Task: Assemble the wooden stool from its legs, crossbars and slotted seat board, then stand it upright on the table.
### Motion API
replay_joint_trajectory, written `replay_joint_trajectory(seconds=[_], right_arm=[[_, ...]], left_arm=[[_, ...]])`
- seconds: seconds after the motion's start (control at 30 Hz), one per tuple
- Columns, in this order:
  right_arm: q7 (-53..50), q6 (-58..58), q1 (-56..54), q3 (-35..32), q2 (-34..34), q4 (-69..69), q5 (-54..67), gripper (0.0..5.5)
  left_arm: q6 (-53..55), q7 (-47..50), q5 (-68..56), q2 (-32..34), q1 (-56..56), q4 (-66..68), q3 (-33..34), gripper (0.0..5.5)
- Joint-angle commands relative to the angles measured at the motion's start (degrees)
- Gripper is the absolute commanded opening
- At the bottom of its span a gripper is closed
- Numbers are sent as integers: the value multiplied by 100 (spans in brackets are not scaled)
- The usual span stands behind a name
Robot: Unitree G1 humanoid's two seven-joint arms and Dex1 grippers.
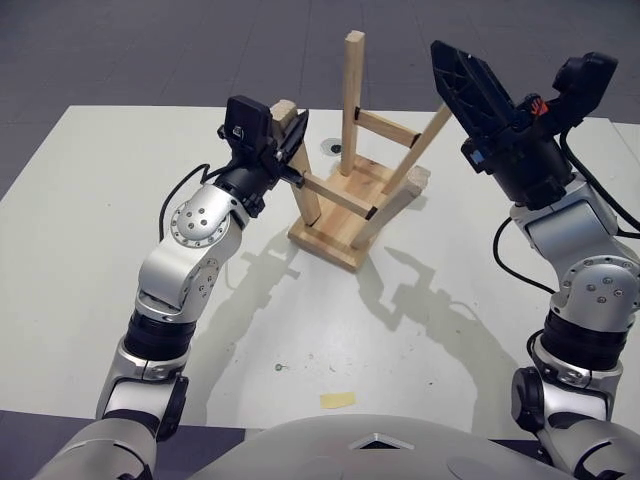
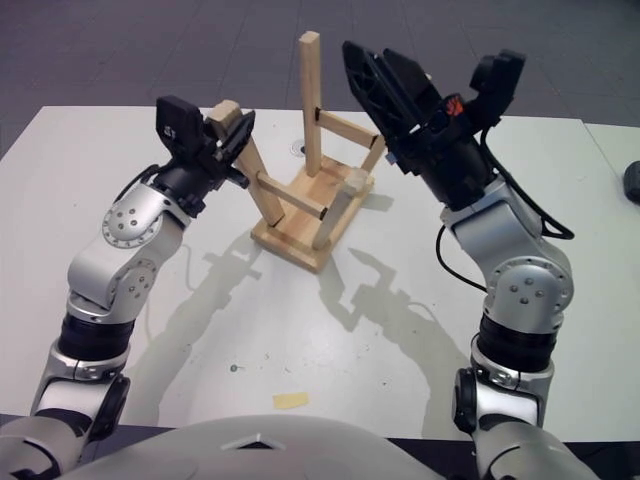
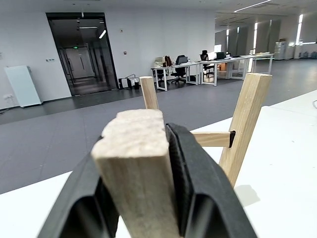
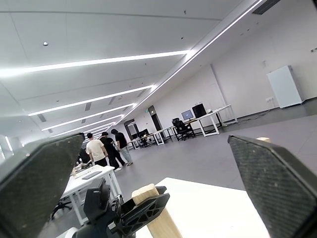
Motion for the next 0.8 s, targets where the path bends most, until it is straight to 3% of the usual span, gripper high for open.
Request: replay_joint_trajectory(seconds=[0.03, 0.23, 0.43, 0.63, 0.7, 0.8], right_arm=[[-277, -133, -154, -84, 78, -260, 66, 540], [-350, -150, -111, -33, 88, -287, 73, 540], [-430, -187, -253, -24, 132, -237, 120, 540], [-662, -292, -571, -96, 212, -241, 297, 540], [-745, -352, -662, -156, 249, -177, 427, 540], [-751, -346, -410, -136, 248, -100, 367, 540]], left_arm=[[562, 91, 639, 36, 70, 190, 9, 190], [665, -104, 329, -499, -284, 3, 567, 294], [604, -327, 402, -370, -1609, 223, 1143, 394], [-148, -803, 827, -244, -2843, 1550, 1204, 492], [-253, -1024, 944, -275, -2832, 2151, 1094, 529], [-182, -1454, 981, -614, -2074, 2575, 618, 537]])
